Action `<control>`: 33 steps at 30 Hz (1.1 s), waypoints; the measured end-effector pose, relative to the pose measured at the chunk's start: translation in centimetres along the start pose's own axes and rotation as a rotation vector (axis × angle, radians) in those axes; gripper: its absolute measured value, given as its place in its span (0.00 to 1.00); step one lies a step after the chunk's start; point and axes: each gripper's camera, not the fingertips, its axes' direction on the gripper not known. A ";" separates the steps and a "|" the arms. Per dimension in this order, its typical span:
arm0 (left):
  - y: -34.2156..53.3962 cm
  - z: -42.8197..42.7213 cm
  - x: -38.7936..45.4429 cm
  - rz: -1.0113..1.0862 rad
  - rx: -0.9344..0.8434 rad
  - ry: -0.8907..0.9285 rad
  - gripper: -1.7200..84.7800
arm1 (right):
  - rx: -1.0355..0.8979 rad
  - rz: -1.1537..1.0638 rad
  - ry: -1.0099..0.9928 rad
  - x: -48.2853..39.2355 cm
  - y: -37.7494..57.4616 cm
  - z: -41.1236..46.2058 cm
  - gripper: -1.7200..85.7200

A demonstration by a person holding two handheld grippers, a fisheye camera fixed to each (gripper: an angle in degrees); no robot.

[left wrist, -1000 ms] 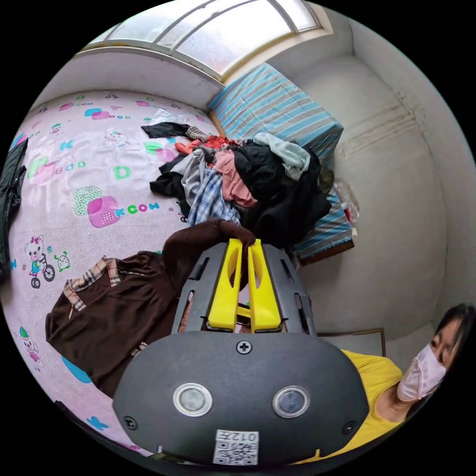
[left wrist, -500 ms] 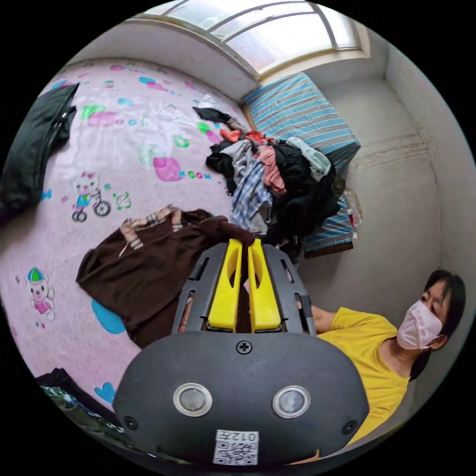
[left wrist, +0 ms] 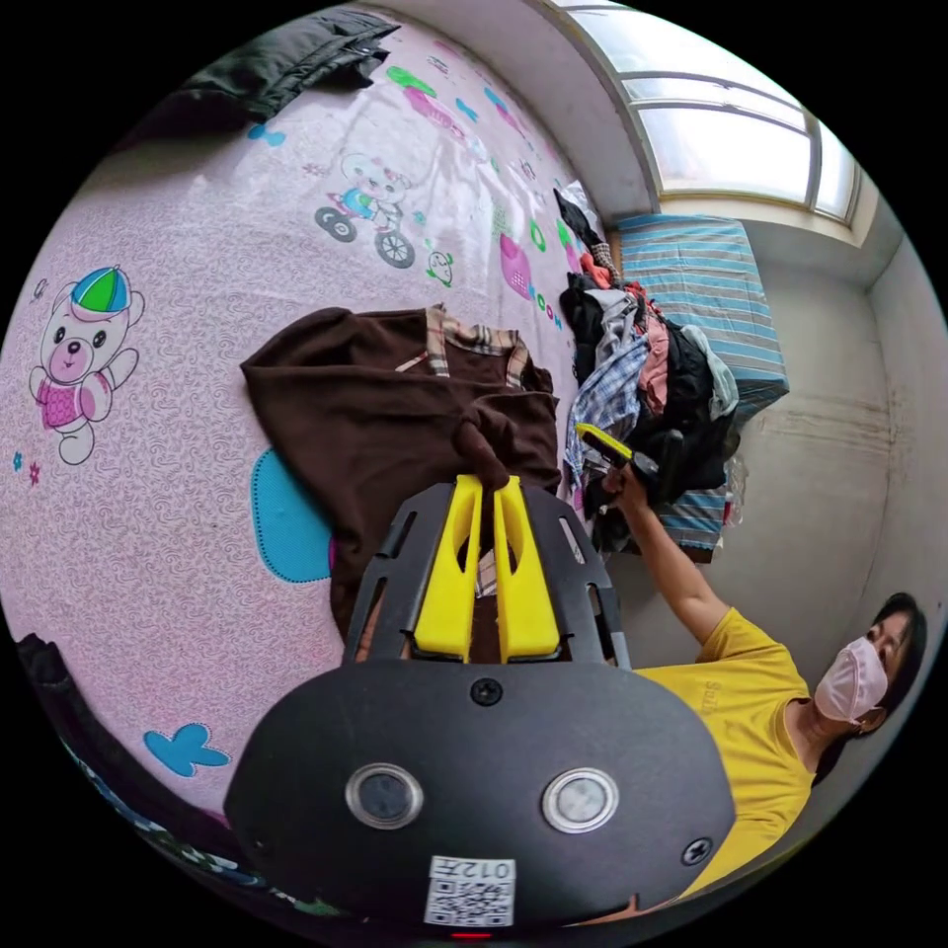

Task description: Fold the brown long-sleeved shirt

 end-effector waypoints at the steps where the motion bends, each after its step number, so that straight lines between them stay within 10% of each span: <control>1: -0.1 -0.3 -0.4 0.000 0.001 0.000 0.02 | -0.024 -0.012 0.000 0.2 -2.5 0.3 0.09; 16: -1.6 -2.1 -8.8 -0.073 -0.063 -0.010 0.02 | -0.345 -0.563 0.070 -6.5 -19.0 5.0 0.04; 33: -1.3 -1.3 -14.0 -0.155 -0.112 -0.057 0.02 | -0.186 -0.129 -0.015 0.3 -21.5 0.3 0.09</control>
